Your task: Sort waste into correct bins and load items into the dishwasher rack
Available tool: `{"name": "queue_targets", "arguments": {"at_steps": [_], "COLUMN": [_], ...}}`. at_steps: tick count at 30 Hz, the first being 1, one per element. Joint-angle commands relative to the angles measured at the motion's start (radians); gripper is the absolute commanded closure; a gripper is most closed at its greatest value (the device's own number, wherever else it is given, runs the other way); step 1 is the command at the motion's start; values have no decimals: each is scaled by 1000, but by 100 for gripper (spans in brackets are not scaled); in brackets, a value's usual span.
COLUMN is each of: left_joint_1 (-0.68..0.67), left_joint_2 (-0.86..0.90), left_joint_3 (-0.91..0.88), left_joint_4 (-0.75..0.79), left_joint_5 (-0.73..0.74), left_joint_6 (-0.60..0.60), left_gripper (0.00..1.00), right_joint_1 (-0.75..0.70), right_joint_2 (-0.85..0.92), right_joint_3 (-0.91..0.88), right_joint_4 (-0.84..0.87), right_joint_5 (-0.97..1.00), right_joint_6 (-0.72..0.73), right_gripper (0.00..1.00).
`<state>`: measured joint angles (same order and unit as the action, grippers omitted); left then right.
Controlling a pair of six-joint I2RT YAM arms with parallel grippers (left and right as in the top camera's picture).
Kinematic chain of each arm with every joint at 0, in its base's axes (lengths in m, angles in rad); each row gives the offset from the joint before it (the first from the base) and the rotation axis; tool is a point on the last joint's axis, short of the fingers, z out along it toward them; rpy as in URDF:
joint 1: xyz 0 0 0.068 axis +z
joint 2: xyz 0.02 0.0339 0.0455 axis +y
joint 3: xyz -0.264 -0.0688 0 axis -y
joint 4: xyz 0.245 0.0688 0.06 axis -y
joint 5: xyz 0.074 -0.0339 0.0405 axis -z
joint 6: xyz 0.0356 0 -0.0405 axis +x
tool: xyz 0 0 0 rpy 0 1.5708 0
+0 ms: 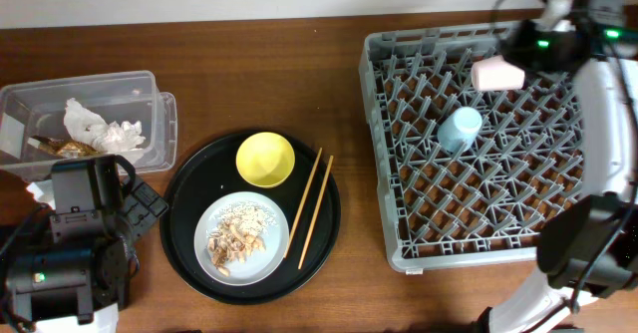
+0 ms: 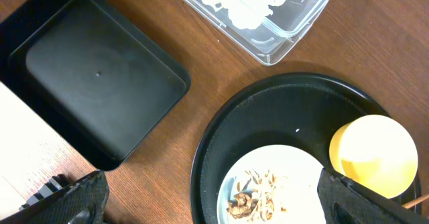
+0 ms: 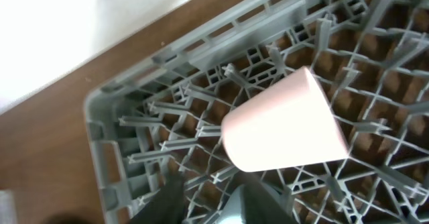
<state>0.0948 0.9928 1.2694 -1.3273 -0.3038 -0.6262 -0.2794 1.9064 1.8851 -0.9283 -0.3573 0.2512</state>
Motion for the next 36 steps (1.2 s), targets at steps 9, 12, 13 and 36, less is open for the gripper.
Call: {"name": "queue_targets", "arguments": {"at_steps": [9,12,13,36], "left_joint_1": [6,6,6,6], "left_joint_2": [1,1,1,1], "left_joint_3": [11,11,11,11], "left_joint_4": [2,2,2,2], "left_joint_5": [-7,-7,-7,-7], "left_joint_6": [-10,-10,-10,-10], "left_gripper": [1,1,1,1], "right_joint_1": [-199,-198,-199,-153], "right_joint_2": [119,179,198,237], "right_joint_3": [13,13,13,14], "right_joint_4": [-28,-2,1,-90], "right_joint_5": [-447,-437,-436,-539], "right_joint_6": [-274,-274,-275,-360], "right_gripper": [7,8,10,96]}}
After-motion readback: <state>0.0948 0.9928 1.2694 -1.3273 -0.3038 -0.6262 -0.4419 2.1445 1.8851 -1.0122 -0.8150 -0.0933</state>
